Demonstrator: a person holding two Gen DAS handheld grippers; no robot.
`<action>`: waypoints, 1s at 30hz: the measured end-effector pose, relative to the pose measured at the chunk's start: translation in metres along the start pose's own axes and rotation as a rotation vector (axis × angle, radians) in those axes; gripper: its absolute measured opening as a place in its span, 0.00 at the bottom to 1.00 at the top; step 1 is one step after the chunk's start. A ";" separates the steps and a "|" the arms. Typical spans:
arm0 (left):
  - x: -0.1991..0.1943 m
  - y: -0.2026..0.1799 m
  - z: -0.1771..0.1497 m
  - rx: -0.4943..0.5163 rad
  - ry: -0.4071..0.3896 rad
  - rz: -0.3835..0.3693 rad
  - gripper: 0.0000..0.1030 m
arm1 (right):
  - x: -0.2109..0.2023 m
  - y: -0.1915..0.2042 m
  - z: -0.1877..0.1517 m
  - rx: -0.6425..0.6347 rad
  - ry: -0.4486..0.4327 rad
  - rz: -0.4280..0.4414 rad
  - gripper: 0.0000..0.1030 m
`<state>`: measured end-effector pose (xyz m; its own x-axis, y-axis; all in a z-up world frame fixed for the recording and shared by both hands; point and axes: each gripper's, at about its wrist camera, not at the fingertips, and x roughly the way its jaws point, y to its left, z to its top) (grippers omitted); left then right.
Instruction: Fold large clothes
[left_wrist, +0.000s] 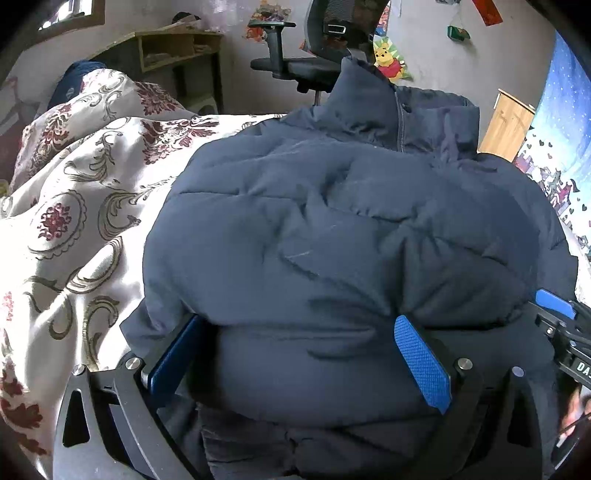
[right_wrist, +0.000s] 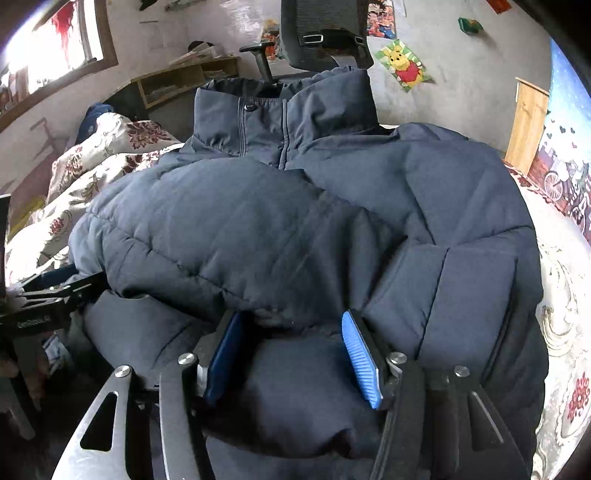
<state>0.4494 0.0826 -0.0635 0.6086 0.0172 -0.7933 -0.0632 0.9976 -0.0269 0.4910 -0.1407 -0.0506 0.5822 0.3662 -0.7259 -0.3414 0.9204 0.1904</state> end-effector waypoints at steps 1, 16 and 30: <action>-0.003 0.000 0.002 0.002 0.007 0.003 0.99 | -0.003 0.000 0.000 0.007 0.002 0.000 0.57; -0.104 0.010 0.020 -0.041 -0.088 -0.037 0.98 | -0.091 0.022 0.017 0.038 -0.110 -0.005 0.87; -0.249 -0.007 0.009 0.001 -0.225 -0.025 0.98 | -0.215 0.053 0.014 0.038 -0.269 0.016 0.94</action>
<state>0.3055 0.0723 0.1400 0.7711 0.0065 -0.6366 -0.0451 0.9980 -0.0444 0.3579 -0.1685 0.1245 0.7540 0.3994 -0.5215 -0.3275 0.9168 0.2286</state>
